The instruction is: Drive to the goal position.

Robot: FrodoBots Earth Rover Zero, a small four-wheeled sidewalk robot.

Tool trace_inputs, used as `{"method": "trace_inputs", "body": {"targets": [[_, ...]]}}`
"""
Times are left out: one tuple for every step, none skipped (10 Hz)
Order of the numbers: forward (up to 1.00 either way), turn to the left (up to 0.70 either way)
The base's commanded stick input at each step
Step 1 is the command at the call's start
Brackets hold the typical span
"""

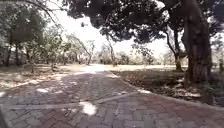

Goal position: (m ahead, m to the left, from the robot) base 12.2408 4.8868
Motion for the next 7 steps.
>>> {"method": "trace_inputs", "body": {"targets": [[0.0, 0.7], [0.0, 0.7], [0.0, 0.7], [0.0, 0.7], [0.0, 0.7], [0.0, 0.7], [0.0, 0.7]]}}
